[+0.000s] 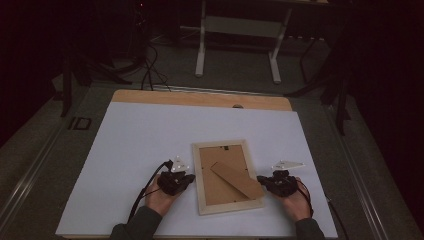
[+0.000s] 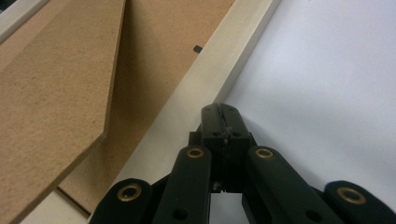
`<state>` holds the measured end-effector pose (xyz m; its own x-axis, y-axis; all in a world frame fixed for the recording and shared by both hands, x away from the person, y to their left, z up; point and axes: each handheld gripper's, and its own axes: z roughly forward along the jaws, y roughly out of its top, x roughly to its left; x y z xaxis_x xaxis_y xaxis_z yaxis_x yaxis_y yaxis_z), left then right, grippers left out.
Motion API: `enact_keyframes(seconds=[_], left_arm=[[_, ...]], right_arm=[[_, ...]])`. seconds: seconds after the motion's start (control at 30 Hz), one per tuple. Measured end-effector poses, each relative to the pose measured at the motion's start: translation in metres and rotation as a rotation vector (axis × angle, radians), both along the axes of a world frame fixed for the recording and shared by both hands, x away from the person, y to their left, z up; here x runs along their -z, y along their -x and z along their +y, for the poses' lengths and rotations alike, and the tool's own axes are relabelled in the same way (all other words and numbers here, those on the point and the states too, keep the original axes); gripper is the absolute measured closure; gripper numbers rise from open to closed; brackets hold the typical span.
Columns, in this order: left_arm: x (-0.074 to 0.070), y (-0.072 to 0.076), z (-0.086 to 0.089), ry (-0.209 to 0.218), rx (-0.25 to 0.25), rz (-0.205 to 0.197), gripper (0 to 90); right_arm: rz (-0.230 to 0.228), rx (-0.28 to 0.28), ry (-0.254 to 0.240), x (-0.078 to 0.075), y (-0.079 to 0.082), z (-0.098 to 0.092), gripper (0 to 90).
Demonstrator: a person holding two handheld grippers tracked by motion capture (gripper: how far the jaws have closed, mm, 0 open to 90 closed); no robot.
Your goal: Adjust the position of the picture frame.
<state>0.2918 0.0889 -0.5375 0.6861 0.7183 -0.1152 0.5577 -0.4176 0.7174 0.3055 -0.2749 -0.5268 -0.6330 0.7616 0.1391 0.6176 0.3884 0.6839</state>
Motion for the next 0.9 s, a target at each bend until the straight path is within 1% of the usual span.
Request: enact_keyframes(seconds=[0.1, 0.23, 0.37, 0.5, 0.57, 0.63, 0.77, 0.9], left_arm=[[0.0, 0.0, 0.0, -0.001, -0.004, 0.001, 90.0], [-0.001, 0.0, -0.002, -0.016, -0.016, -0.001, 90.0], [-0.001, -0.002, -0.003, -0.011, -0.026, 0.002, 90.0], [0.0, -0.005, -0.003, 0.01, -0.034, 0.009, 90.0], [0.0, -0.007, -0.003, 0.006, -0.032, 0.008, 90.0], [0.0, -0.008, -0.003, 0.013, -0.037, 0.01, 90.0], [-0.001, -0.012, -0.005, -0.007, -0.041, 0.004, 90.0], [-0.001, -0.019, -0.007, -0.009, -0.048, 0.007, 90.0]], right_arm=[[-0.001, 0.003, -0.002, 0.0, 0.0, 0.001, 90.0], [-0.001, 0.006, -0.002, 0.0, 0.0, 0.001, 90.0], [0.002, 0.015, -0.002, 0.0, -0.001, 0.001, 90.0], [0.007, 0.018, -0.006, 0.0, -0.002, 0.0, 90.0], [0.006, 0.02, -0.004, 0.0, -0.002, 0.0, 90.0], [0.004, 0.023, -0.002, 0.0, -0.001, 0.001, 90.0], [0.005, 0.028, -0.001, 0.0, -0.002, 0.001, 90.0], [0.009, 0.033, -0.004, 0.0, -0.002, 0.0, 90.0]])
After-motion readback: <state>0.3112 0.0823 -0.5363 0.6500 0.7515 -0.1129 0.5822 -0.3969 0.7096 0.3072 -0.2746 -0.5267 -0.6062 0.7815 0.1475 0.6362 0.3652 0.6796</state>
